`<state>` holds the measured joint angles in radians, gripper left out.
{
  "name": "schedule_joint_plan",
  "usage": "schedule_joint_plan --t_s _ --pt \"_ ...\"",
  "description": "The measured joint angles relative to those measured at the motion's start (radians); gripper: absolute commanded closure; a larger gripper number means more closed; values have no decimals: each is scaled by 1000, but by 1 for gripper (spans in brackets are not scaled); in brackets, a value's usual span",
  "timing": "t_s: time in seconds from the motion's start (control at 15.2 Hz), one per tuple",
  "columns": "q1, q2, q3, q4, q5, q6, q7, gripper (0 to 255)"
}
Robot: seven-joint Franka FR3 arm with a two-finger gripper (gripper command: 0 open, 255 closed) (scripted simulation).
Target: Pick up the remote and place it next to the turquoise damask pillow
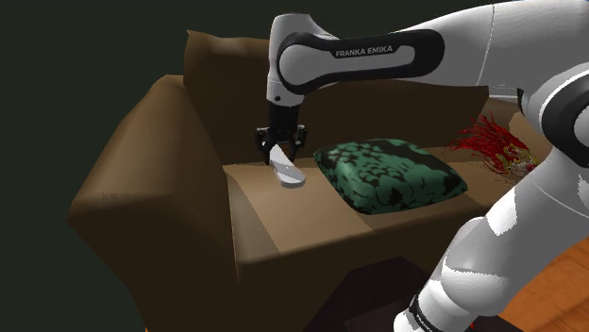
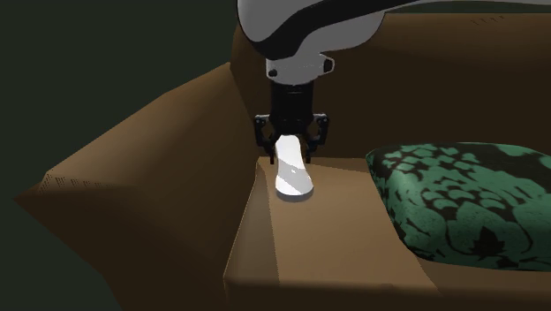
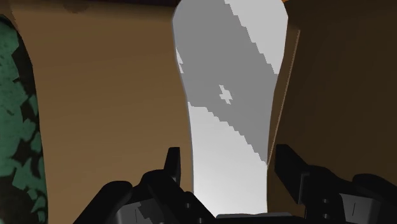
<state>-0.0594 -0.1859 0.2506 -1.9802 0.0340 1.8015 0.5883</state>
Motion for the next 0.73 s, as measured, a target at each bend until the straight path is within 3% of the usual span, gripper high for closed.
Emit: schedule_joint_plan --t_s 0.26,0.73 --pt "-3 -19 -6 27 3 -45 -9 255" --pt "-46 -174 -102 -114 7 -60 -151 255"
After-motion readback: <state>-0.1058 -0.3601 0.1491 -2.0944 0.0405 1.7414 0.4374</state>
